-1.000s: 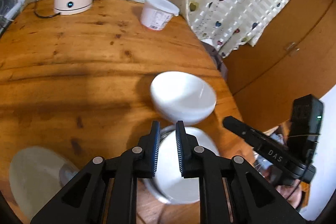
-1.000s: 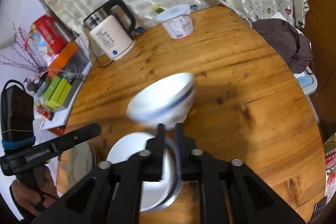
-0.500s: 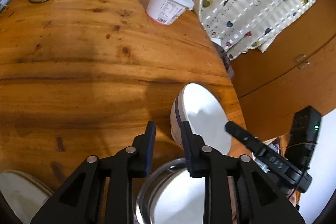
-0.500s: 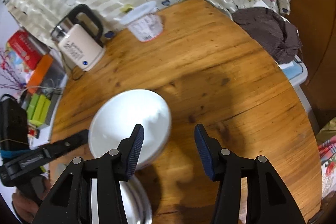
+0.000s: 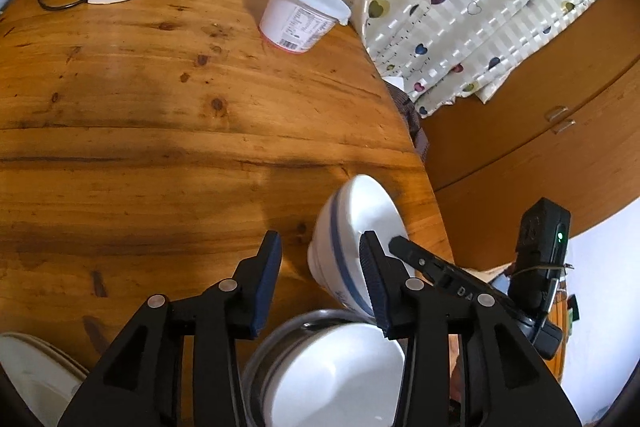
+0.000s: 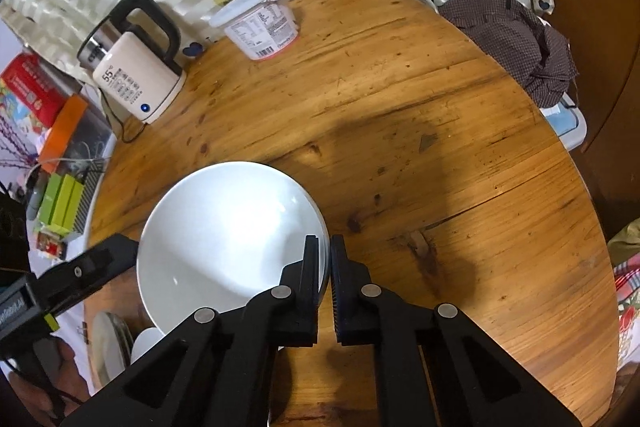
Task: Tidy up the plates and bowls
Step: 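Lower the blue-rimmed bowl into the steel bowl with the right gripper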
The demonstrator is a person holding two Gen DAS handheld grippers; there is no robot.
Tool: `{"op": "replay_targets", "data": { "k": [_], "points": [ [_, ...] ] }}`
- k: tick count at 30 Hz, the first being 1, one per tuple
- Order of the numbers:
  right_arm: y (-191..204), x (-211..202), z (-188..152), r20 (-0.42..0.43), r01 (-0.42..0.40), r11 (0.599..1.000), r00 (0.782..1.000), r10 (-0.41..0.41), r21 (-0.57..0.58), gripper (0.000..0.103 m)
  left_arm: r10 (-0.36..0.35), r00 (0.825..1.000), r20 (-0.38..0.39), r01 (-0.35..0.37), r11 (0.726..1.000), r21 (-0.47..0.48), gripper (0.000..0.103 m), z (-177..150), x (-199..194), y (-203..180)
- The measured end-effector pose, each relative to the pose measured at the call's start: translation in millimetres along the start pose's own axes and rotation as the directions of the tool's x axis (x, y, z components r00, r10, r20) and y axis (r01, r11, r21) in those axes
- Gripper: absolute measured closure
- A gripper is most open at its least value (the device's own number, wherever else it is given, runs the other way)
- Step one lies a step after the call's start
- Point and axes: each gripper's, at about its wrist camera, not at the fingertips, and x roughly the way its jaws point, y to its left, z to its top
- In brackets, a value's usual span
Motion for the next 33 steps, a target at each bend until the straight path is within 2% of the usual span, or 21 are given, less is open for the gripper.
{"op": "replay_targets", "data": {
  "k": [3, 7, 8, 9, 10, 12, 23, 33],
  "points": [
    [1, -1, 2, 0.005, 0.003, 1.000, 1.000, -0.003, -0.001, 0.097, -0.010, 1.000, -0.011, 0.010, 0.999, 0.040, 0.061, -2, 1, -10],
    [1, -2, 3, 0.008, -0.002, 1.000, 1.000, 0.002, -0.002, 0.097, 0.017, 0.999, -0.049, -0.013, 0.998, 0.069, 0.061, -5, 12, -14],
    [1, -2, 4, 0.007, -0.003, 1.000, 1.000, 0.003, -0.001, 0.097, 0.019, 0.998, -0.056, -0.015, 0.997, 0.075, 0.063, -6, 15, -14],
    [1, -1, 4, 0.006, -0.005, 1.000, 1.000, 0.005, -0.001, 0.097, 0.018, 0.998, -0.063, -0.013, 0.997, 0.082, 0.075, -7, 19, -15],
    [0, -1, 4, 0.004, -0.009, 1.000, 1.000, 0.009, 0.001, 0.097, 0.017, 0.997, -0.069, -0.011, 0.996, 0.086, 0.076, -7, 21, -15],
    [1, -3, 4, 0.008, -0.010, 1.000, 1.000, 0.010, 0.000, 0.097, 0.034, 0.998, -0.062, -0.028, 0.995, 0.092, 0.078, -7, 22, -15],
    [23, -42, 10, 0.081, -0.033, 0.998, 0.996, 0.036, -0.046, 0.097, -0.001, 0.999, 0.035, -0.004, 0.993, 0.120, 0.078, 2, -18, -28],
    [51, -85, -10, 0.130, -0.055, 0.993, 0.989, 0.068, -0.102, 0.096, -0.013, 0.996, 0.093, 0.000, 0.992, 0.130, 0.078, -20, -65, -34]
  ]
}}
